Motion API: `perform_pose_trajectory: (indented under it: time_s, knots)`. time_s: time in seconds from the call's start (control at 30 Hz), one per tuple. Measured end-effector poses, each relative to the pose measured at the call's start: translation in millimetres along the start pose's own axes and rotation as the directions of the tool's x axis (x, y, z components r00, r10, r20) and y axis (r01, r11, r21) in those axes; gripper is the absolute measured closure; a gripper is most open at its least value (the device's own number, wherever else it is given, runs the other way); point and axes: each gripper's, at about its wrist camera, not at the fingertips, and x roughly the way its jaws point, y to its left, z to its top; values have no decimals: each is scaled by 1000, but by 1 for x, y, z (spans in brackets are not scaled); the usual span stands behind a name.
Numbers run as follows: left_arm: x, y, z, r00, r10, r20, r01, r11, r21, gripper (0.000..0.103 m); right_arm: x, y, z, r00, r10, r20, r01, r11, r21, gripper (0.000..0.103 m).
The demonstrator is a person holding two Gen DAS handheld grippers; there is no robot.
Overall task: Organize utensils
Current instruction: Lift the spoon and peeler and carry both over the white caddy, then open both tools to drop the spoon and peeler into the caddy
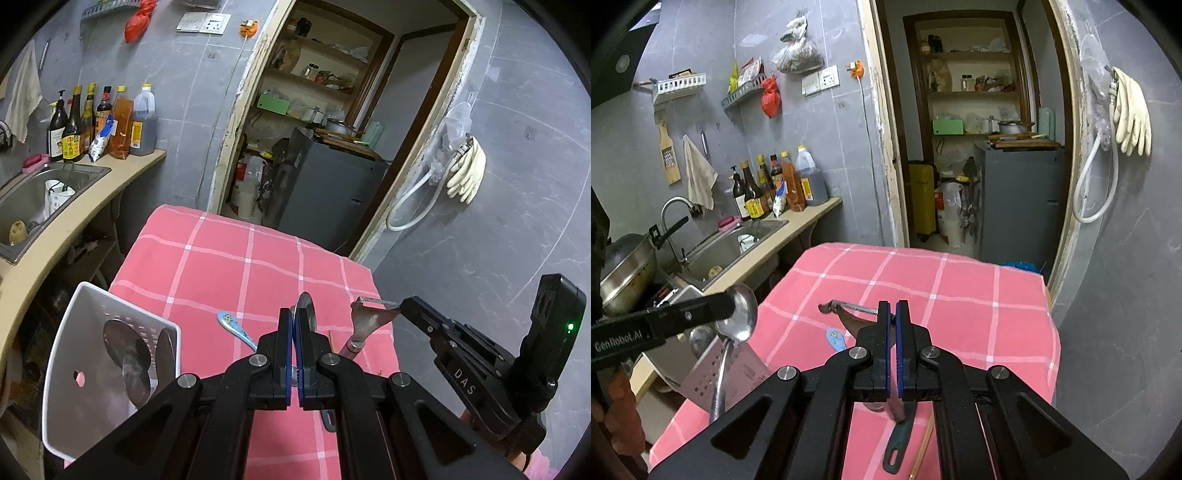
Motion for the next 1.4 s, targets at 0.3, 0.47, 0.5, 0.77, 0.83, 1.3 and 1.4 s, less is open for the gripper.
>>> perform_pose_trajectory:
  time_s: [0.3, 0.47, 0.5, 0.77, 0.83, 1.3, 1.4]
  knots:
    - [-18, 3, -1, 1000, -14, 28, 14, 1000, 11, 101, -11, 13, 9, 1000, -11, 18, 11, 1000, -10, 101]
    - [-25, 9, -1, 999, -11, 34, 11, 1000, 4, 101, -12, 20, 6, 1000, -6, 18, 6, 1000, -2, 101]
    - [-27, 10, -1, 999, -13, 39, 13, 1000, 1, 101, -13, 21, 7, 1000, -5, 20, 5, 1000, -2, 101]
    - [-61, 20, 28, 990, 11, 143, -10, 1000, -2, 101, -34, 41, 40, 996, 20, 88, -17, 999, -32, 101]
    - [-75, 26, 41, 981, 40, 191, -43, 999, 10, 101, -42, 50, 54, 992, 37, 119, -32, 999, -43, 101]
    - [-106, 83, 47, 915, 208, 346, -218, 976, -10, 101, -60, 146, 106, 909, 302, 286, -300, 953, -52, 101]
    - [-92, 88, 32, 916, 233, 326, -249, 969, 6, 101, -42, 153, 87, 909, 326, 258, -334, 943, -14, 101]
